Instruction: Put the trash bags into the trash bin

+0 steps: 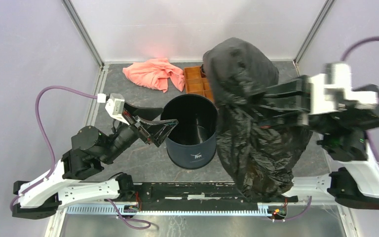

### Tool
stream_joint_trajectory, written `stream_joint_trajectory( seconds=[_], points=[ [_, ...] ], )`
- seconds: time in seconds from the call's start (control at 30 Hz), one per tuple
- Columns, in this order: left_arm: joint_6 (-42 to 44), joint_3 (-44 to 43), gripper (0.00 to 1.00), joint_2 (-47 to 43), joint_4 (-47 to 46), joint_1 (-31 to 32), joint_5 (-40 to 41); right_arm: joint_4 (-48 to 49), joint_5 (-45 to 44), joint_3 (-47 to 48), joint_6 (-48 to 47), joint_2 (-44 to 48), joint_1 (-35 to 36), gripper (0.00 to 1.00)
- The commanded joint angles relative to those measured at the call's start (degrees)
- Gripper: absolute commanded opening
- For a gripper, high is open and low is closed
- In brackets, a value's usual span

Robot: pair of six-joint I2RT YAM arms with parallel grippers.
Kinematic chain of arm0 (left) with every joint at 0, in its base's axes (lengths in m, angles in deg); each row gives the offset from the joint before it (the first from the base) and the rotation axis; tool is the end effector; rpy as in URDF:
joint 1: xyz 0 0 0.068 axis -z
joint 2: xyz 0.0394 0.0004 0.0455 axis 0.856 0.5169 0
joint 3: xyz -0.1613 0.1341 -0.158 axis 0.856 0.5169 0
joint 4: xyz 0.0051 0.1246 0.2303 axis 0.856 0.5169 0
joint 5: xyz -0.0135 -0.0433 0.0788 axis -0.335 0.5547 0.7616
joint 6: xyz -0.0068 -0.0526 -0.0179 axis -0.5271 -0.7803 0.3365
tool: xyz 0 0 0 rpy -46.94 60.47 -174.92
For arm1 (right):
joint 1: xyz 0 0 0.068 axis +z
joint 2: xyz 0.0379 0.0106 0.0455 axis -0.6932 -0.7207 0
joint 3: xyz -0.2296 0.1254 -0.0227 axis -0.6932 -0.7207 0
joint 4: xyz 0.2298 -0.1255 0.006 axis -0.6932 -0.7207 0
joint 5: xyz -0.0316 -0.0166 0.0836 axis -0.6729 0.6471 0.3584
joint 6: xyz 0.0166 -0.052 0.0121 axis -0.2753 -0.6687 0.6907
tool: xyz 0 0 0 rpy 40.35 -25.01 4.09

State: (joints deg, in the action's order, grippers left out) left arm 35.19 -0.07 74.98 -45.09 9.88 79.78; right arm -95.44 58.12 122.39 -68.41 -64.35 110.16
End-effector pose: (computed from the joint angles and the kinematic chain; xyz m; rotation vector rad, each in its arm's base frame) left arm 0.0562 -0.1064 0.4445 0.2607 1.4637 -1.0699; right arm 0.0360 0.1082 0.6069 -0.8314 0.7339 1.1385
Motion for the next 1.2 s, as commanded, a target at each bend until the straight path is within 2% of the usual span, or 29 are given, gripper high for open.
stream_joint_trajectory(
  seconds=[0.0,0.27,0.43,0.6,0.73,0.77,0.9,0.97,1.17],
  points=[
    [-0.26,-0.05,1.0,-0.42,-0.79,0.2,4.6,-2.26,8.02,2.67,4.39,-4.44,0.17,0.01],
    [7.1,-1.14,1.0,1.29,-1.4,0.23,10.55,0.02,10.28,2.21,5.61,-5.94,0.16,0.0],
    [11.5,-1.29,1.0,1.95,-4.23,0.23,6.82,1.48,12.44,1.8,7.2,-6.02,0.18,0.0],
    [9.3,-0.05,1.0,-0.6,-6.42,0.23,5.13,1.32,11.88,-1.12,5.84,-4.46,0.01,0.01],
    [6.55,1.96,0.98,-1.56,-6.09,0.21,8.06,1.7,5.29,-7.71,1.6,-1.99,-0.09,0.0],
    [5.86,2.11,0.95,-1.16,-5.53,0.23,8.76,2.04,2.69,-9.74,0.04,-1.5,-0.12,0.0],
    [3.72,2.7,0.74,3.2,-5.37,0.24,9.29,3.86,-11.57,-15.13,-5.09,-0.73,-1.83,0.0],
    [3.71,1.88,0.65,6.69,-4.75,0.21,10.69,4.56,-15.08,-15.38,-6.39,-2.06,-4.15,0.0],
    [7.36,-2.21,0.24,15.97,-2.34,0.14,18.64,5.67,-9.48,-7.97,-0.29,-8.54,-20.43,0.01]
  ],
)
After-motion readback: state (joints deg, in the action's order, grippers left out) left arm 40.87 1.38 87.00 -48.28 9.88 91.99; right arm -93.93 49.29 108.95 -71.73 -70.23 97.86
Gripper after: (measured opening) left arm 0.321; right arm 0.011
